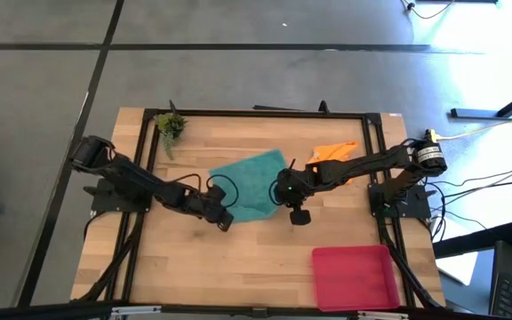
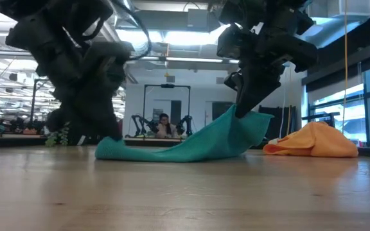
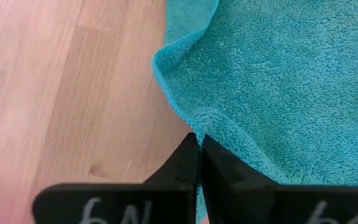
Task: Roll microfiber towels into tight, uniform cylinder then place into a basket
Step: Fold the blue microfiber cloth
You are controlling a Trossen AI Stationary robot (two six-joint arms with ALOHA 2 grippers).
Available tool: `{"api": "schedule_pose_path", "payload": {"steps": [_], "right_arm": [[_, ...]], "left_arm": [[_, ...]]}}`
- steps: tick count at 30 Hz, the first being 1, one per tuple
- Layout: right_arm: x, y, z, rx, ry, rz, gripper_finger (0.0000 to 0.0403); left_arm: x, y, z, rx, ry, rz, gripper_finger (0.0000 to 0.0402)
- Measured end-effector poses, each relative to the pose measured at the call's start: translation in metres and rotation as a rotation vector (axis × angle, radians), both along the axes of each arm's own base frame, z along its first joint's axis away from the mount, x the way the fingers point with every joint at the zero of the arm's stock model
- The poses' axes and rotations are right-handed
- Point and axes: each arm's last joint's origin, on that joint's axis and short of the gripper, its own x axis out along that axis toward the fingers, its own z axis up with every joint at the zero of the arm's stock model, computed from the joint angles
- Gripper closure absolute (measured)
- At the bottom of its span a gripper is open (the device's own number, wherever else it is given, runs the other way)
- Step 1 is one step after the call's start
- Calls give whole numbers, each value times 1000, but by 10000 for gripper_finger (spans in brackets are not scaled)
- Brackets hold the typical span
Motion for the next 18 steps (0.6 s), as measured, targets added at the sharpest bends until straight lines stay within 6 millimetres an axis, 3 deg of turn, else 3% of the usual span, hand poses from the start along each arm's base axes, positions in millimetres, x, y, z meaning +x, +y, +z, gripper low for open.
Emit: {"api": "schedule_pose_path", "payload": {"steps": [10, 18], "right_arm": [[6, -4, 14, -23, -9, 32, 391], [7, -34, 19, -59, -20, 34, 392]], "left_arm": [[-9, 2, 30, 112, -104, -30, 401], [-25, 3, 33, 232, -17, -1, 401]]}}
